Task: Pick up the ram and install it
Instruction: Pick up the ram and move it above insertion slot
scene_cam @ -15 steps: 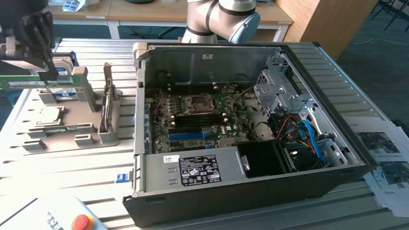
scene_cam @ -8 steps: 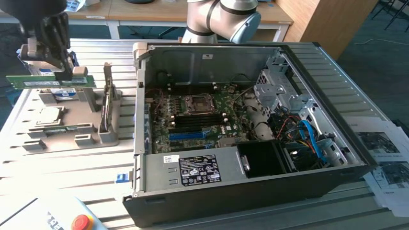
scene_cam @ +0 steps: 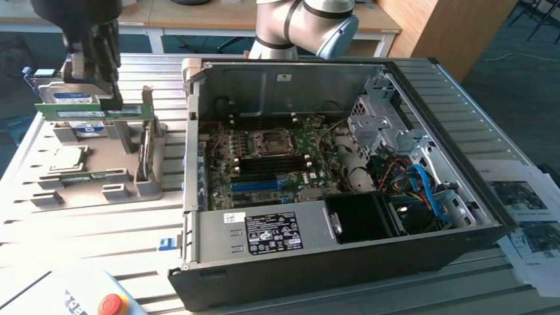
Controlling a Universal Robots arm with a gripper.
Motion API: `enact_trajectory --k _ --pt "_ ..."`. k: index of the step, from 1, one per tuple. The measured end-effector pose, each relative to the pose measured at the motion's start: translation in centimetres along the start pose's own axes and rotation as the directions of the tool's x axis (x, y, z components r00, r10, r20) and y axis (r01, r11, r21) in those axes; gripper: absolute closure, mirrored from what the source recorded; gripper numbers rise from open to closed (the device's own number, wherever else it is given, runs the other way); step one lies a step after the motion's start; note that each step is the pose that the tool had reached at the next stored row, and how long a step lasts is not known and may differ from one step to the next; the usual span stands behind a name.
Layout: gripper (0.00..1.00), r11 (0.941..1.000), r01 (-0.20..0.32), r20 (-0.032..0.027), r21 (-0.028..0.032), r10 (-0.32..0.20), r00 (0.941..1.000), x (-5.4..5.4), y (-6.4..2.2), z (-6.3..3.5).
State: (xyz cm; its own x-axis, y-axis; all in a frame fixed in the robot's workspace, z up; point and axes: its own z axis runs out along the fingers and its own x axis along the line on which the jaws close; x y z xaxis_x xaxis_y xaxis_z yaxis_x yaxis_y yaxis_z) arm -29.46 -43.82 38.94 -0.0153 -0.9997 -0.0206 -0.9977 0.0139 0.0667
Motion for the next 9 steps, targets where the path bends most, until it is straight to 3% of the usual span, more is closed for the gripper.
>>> enact_trajectory --k 9 --pt "0.88 1.0000 0.000 -0.0001 -0.0040 0.000 1.0000 0.1 -3.51 -0.24"
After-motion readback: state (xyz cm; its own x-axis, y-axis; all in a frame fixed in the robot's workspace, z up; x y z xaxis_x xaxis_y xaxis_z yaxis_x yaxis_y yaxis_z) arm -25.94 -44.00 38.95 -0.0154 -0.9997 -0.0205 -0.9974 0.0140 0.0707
